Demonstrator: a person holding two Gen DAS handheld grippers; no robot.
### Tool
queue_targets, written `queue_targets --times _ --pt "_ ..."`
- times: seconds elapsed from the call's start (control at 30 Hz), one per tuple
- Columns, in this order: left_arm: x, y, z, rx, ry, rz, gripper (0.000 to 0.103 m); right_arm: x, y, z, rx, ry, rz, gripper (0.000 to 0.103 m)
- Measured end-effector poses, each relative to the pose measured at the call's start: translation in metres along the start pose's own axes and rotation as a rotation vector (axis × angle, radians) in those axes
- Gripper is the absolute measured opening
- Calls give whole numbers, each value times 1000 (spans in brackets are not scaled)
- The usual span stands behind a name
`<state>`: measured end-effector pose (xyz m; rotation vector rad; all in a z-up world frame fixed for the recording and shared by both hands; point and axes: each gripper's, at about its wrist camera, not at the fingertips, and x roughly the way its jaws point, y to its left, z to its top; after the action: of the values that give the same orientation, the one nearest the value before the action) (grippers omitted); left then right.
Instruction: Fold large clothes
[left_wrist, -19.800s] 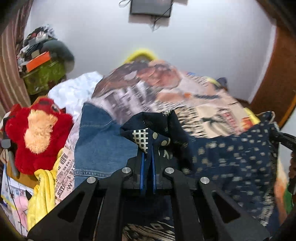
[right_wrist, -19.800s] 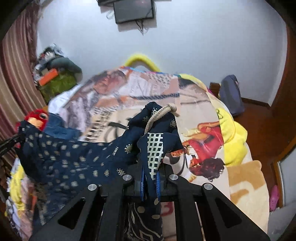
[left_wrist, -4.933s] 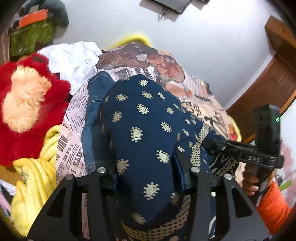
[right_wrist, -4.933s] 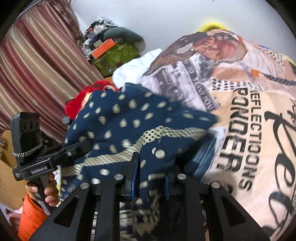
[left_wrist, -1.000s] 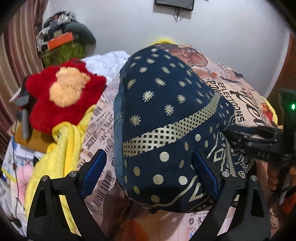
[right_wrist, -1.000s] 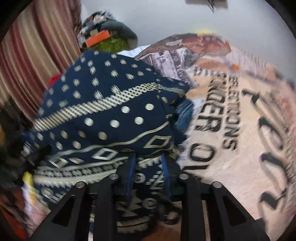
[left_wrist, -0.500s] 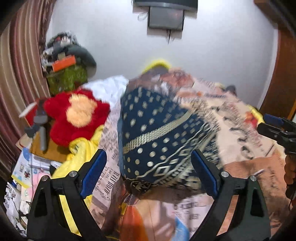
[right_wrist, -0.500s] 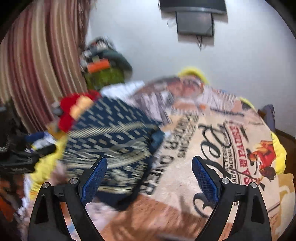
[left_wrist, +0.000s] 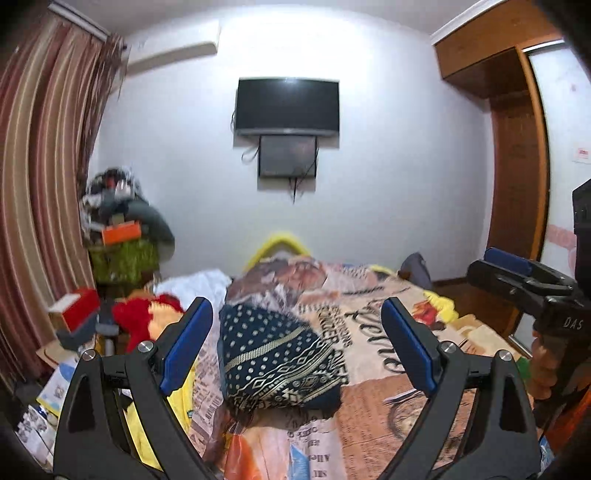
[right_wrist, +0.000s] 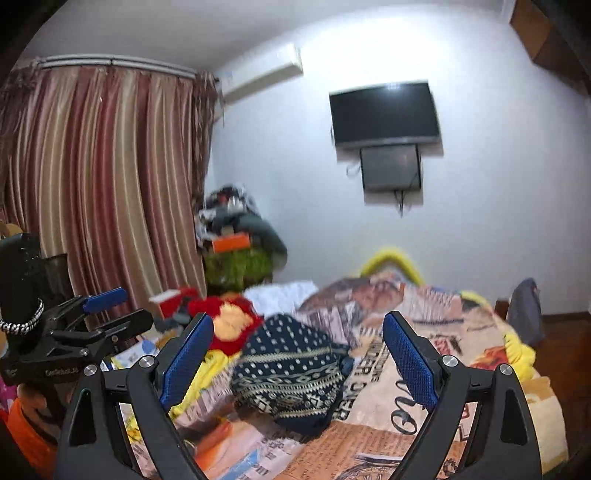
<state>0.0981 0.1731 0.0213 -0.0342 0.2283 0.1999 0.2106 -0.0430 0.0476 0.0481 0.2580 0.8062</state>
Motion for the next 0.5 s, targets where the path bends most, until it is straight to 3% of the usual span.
queue_targets --times 0.17,0.5 --pt "-40 -19 1 16 -74 13 94 -42 12 3 29 -37 33 92" --pt "-64 -24 -15 -22 -75 34 94 -83 28 -12 30 -21 -13 93"
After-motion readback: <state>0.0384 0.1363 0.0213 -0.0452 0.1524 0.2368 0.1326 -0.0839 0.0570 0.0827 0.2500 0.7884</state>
